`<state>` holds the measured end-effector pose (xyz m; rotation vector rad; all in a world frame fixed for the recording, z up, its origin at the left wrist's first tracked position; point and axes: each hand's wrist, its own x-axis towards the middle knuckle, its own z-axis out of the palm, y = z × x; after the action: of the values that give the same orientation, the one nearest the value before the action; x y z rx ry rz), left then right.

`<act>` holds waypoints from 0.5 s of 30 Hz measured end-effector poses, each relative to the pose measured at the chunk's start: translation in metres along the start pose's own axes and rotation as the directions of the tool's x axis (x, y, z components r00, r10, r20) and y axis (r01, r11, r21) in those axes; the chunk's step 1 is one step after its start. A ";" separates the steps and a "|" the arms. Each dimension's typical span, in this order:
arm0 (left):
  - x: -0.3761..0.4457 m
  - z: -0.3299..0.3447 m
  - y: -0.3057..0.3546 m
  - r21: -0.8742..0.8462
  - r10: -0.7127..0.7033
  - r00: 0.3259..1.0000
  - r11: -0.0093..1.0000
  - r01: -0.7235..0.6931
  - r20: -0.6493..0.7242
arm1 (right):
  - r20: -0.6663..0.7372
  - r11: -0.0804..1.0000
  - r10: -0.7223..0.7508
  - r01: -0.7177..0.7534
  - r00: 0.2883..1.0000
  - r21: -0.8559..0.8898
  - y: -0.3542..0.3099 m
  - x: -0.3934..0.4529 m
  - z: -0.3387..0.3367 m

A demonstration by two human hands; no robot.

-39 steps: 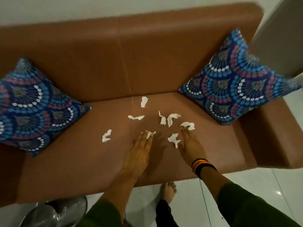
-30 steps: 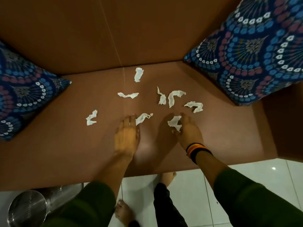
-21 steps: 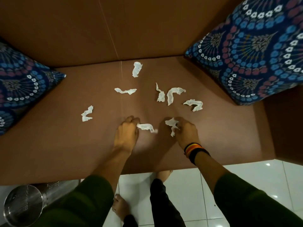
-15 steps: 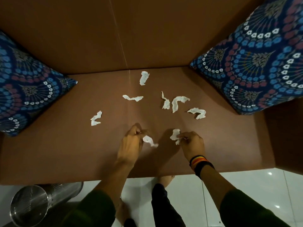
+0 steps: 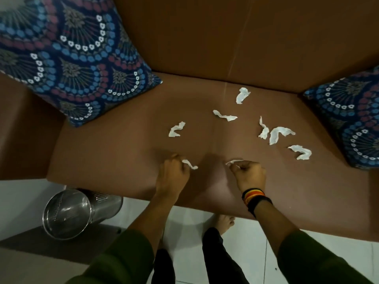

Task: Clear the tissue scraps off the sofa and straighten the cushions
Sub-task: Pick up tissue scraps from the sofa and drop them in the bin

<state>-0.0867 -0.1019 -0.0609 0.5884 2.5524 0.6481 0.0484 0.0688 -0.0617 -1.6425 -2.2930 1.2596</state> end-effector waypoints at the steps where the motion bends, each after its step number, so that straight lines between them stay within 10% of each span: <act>1: 0.003 -0.004 -0.004 0.003 0.000 1.000 1.000 0.000 -0.024 | -0.013 1.000 -0.013 0.013 1.000 -0.027 -0.002 0.001 0.002; 10: 0.081 -0.003 -0.011 0.090 0.068 0.992 0.994 -0.058 -0.107 | -0.018 0.999 -0.026 0.026 0.999 -0.034 -0.022 0.056 0.004; 15: 0.115 0.018 -0.002 -0.215 -0.047 0.995 0.976 0.027 -0.090 | 0.087 0.977 -0.180 0.188 0.980 -0.100 -0.055 0.127 0.018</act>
<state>-0.1715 -0.0405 -0.1118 0.4444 2.5287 0.9434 -0.0572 0.1554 -0.0886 -1.3926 -2.5323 1.1982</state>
